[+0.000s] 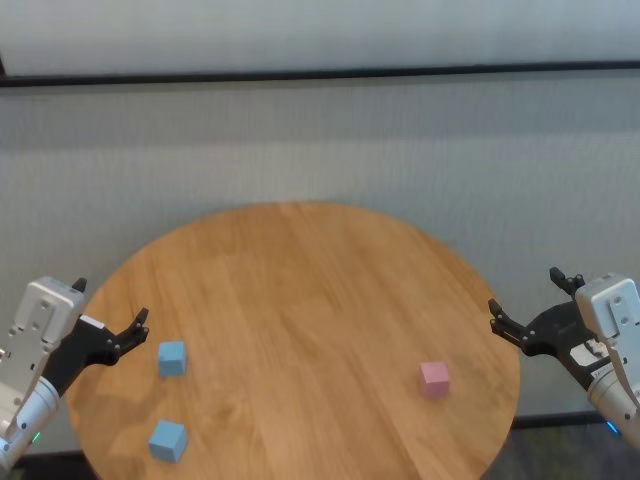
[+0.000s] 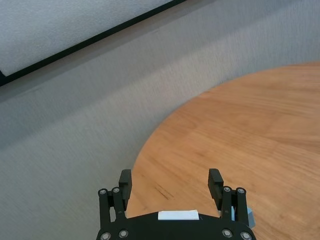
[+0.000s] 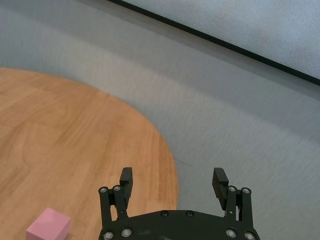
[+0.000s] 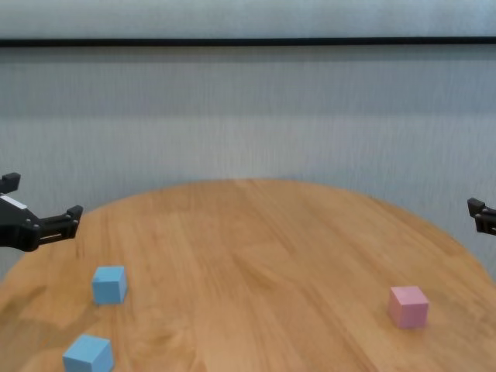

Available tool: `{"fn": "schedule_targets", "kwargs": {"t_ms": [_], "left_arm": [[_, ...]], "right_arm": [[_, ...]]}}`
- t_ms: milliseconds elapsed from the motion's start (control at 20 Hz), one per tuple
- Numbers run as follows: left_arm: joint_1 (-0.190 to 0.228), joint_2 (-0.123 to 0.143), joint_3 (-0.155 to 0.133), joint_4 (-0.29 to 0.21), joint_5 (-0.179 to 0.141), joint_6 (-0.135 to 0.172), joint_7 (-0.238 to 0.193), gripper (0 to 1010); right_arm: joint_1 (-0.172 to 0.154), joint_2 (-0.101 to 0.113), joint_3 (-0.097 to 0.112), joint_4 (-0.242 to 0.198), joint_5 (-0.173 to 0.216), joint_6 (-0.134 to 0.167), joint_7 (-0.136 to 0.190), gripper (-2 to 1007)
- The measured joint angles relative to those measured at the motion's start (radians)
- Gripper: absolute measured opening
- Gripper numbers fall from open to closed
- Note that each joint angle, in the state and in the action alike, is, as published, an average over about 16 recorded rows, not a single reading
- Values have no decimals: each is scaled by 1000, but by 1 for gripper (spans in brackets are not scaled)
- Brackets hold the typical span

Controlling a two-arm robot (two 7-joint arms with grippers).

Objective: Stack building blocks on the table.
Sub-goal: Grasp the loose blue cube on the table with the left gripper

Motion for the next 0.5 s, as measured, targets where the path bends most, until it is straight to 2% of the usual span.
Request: {"fn": "schedule_targets", "kwargs": {"t_ms": [500], "left_arm": [[0,0,0,0,0,0,0,1000]], "right_arm": [[0,0,0,0,0,0,0,1005]]}}
